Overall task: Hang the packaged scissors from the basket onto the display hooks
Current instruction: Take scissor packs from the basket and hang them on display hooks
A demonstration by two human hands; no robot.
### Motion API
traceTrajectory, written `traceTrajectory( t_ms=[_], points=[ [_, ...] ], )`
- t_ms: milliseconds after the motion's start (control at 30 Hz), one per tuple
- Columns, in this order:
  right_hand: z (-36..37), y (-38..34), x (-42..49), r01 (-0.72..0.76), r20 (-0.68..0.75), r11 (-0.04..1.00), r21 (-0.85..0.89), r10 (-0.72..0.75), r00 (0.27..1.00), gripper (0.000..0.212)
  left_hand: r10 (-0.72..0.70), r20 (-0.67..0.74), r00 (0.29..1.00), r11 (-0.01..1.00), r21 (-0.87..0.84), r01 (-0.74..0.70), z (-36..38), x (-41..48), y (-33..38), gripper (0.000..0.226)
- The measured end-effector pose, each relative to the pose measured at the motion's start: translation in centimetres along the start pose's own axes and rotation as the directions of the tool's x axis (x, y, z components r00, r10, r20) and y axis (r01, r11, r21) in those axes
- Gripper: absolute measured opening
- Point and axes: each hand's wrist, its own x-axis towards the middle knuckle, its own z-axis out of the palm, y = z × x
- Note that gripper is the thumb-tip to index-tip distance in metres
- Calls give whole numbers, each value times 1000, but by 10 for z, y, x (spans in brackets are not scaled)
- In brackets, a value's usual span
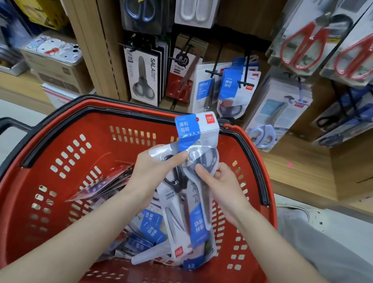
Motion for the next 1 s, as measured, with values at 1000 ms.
traceTrajectory(
  t_ms=[1000],
  points=[
    [-112,-178,33,615,-407,664,-426,-748,525,16,325,31,945,928,183,-325,39,51,45,22]
  ],
)
